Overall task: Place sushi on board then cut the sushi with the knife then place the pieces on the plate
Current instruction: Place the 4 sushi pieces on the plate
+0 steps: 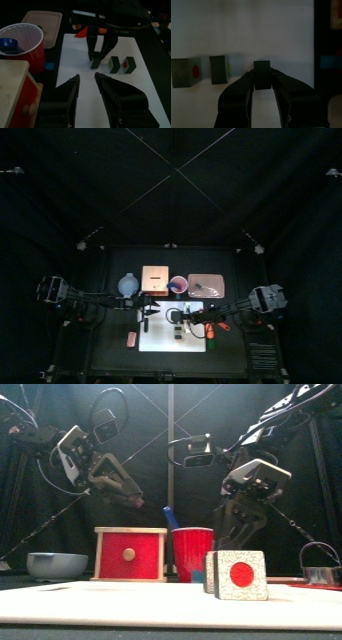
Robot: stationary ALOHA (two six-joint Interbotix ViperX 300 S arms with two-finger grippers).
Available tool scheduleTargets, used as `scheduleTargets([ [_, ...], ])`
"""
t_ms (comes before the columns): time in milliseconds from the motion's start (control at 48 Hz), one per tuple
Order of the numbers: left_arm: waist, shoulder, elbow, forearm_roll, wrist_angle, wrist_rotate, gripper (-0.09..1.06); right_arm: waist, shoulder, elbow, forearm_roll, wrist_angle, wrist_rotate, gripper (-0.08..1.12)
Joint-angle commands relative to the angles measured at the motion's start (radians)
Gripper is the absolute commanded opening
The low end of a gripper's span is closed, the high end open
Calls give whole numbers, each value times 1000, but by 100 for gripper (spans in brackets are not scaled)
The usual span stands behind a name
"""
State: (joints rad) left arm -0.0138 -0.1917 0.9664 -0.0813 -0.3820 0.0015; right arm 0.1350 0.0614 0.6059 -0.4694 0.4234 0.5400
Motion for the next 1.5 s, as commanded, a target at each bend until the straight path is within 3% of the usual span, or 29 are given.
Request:
scheduleTargets([
  [21,3,-3,-9,0,-3,0,73,-32,-115,20,9,51,3,60],
  [438,6,-3,-8,0,-3,0,73,-304,-357,178,20,156,38,60],
  [854,9,-3,-8,0,-5,0,73,-522,-345,314,-28,37,176,61],
  [979,9,-2,-8,0,-3,0,73,-545,-331,347,-18,-60,184,66],
  [1208,9,-2,-8,0,-3,0,73,-561,-339,360,-12,-58,179,80],
  [1375,9,-3,-6,0,-3,-2,73,-543,-387,345,-6,-41,179,81],
  [1500,9,-3,-6,0,-3,-2,73,-442,-425,313,2,-44,178,81],
])
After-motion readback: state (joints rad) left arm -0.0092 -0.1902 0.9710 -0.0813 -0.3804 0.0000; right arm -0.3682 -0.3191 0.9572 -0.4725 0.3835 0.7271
